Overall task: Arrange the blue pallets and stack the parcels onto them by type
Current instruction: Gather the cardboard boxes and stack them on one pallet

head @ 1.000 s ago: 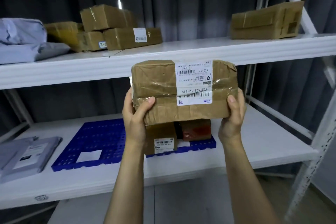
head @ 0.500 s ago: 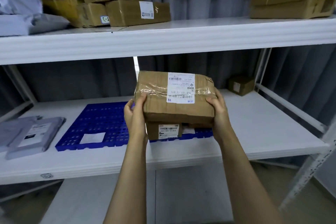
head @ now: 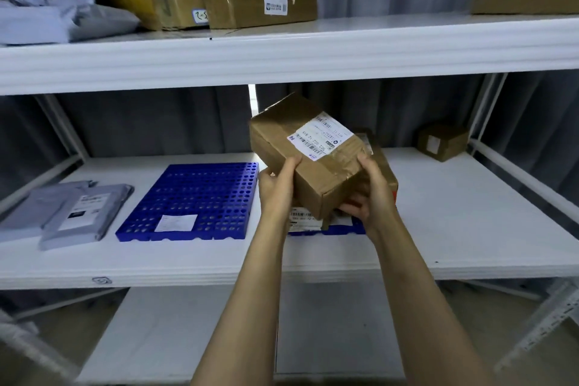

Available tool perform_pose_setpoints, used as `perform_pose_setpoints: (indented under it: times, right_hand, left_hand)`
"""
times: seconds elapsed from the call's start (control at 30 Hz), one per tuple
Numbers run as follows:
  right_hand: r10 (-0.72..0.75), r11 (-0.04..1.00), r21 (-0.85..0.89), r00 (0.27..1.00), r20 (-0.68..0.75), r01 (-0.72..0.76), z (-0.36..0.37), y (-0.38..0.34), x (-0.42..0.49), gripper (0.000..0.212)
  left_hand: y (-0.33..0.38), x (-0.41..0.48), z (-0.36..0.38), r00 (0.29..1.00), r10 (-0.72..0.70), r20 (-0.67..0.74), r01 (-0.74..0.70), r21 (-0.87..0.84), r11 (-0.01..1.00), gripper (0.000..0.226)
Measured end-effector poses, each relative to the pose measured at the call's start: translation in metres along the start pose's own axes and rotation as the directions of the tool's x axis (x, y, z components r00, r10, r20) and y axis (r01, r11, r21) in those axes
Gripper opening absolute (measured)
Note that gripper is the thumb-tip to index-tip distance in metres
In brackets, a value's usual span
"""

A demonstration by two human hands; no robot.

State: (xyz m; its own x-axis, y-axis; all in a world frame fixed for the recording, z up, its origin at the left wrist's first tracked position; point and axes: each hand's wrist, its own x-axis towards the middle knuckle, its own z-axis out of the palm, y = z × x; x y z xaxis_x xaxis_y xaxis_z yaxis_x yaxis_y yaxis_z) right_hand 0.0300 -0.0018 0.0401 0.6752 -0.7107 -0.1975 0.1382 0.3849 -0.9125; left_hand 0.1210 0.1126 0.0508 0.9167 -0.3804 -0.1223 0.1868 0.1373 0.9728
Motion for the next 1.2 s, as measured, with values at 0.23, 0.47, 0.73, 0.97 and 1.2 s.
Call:
perform_pose_setpoints:
  times: [0.23, 0.47, 0.73, 0.97, 1.2]
  right_hand:
    - [0.037, 0.999, 0.008, 0.999, 0.012, -0.037, 0.006, -0.011, 0.008, 0.066]
    - [0.056, 0.998, -0.019, 0.997, 0.059, -0.055, 0.007, -0.015, 0.022, 0.071]
    - [-0.108, 0.992, 0.034, 0.964, -0.242, 0.12, -0.011, -0.03, 0.04, 0.035]
    - [-0.185, 0.982, -0.081, 0.944, -0.273, 0.17, -0.01, -0.026, 0.052, 0.006]
    - [-0.274, 0.941, -0.27, 0.926, -0.259, 0.203, -0.01, -0.022, 0.063, 0.018]
  left_hand:
    - [0.023, 0.018, 0.002, 0.993, 0.057, 0.106, -0.073, 0.159, 0.985, 0.063]
    - [0.03, 0.036, 0.01, 0.994, 0.106, 0.039, -0.113, 0.285, 0.952, 0.084]
    - [0.039, 0.067, 0.024, 0.94, 0.315, -0.129, -0.209, 0.513, 0.833, 0.079]
    - [0.045, 0.087, 0.049, 0.933, 0.341, -0.118, -0.174, 0.68, 0.712, 0.081]
    - [0.039, 0.11, 0.067, 0.929, 0.369, -0.034, -0.203, 0.786, 0.584, 0.083]
